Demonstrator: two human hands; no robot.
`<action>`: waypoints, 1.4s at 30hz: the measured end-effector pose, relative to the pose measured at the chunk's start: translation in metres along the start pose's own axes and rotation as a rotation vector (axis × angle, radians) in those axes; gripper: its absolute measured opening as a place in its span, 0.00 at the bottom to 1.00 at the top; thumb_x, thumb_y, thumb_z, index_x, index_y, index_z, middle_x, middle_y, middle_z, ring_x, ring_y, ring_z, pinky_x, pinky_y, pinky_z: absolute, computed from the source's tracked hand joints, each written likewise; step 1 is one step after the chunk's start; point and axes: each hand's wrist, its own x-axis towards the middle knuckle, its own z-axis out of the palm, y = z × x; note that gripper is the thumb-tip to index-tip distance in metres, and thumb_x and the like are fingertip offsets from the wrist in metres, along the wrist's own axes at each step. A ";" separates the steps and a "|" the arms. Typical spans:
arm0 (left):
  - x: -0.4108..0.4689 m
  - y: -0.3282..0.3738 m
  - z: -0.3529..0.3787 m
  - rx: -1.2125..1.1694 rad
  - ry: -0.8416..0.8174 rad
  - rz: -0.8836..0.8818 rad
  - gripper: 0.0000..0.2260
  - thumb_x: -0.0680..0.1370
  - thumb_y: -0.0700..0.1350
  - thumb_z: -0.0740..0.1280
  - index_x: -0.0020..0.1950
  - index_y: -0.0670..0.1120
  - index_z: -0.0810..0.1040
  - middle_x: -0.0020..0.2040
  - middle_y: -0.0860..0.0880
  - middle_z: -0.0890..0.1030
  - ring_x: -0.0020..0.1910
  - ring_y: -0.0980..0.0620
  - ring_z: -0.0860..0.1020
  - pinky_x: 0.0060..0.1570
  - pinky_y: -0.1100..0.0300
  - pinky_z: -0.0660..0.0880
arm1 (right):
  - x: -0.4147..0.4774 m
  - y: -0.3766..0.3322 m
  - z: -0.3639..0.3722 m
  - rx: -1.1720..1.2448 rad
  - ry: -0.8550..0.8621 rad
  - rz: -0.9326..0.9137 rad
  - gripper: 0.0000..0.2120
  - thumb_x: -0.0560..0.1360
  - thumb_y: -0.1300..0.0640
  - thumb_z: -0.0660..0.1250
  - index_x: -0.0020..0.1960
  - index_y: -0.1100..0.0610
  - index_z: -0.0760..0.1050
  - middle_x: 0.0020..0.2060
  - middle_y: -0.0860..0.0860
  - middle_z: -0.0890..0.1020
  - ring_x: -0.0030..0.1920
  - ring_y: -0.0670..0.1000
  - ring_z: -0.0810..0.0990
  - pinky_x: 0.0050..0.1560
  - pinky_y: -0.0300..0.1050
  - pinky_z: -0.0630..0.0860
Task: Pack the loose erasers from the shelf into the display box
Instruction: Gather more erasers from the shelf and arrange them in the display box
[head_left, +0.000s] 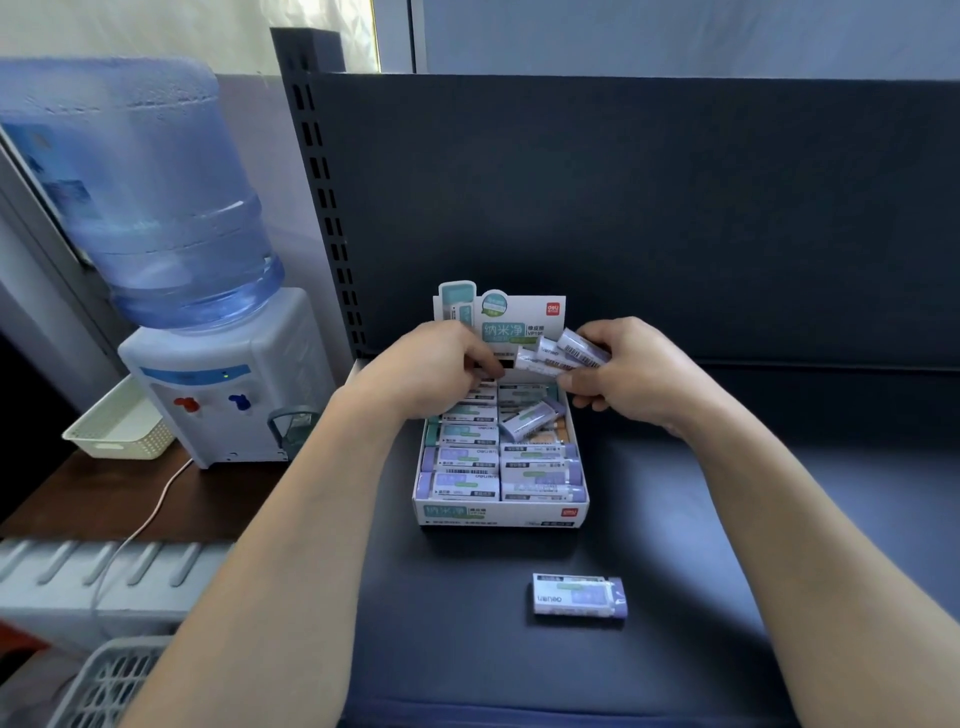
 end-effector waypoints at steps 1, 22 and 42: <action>0.000 -0.001 0.000 -0.027 0.017 -0.006 0.13 0.78 0.38 0.62 0.55 0.50 0.83 0.59 0.53 0.79 0.57 0.53 0.75 0.52 0.65 0.68 | 0.000 0.000 0.000 -0.006 0.003 -0.001 0.03 0.73 0.64 0.69 0.45 0.58 0.78 0.34 0.51 0.80 0.31 0.47 0.78 0.34 0.40 0.76; 0.003 0.004 0.012 -0.243 0.116 -0.023 0.07 0.73 0.42 0.71 0.51 0.48 0.82 0.46 0.53 0.82 0.47 0.54 0.78 0.51 0.59 0.75 | 0.010 -0.021 0.020 -0.426 0.143 0.031 0.08 0.69 0.65 0.69 0.48 0.60 0.80 0.44 0.54 0.80 0.41 0.55 0.79 0.33 0.42 0.71; -0.009 0.032 0.010 -0.092 -0.137 -0.027 0.15 0.66 0.56 0.76 0.40 0.45 0.83 0.37 0.50 0.83 0.37 0.53 0.79 0.38 0.56 0.76 | 0.004 -0.014 -0.004 -0.151 0.041 0.038 0.02 0.71 0.60 0.72 0.44 0.57 0.81 0.28 0.51 0.78 0.28 0.48 0.74 0.31 0.39 0.69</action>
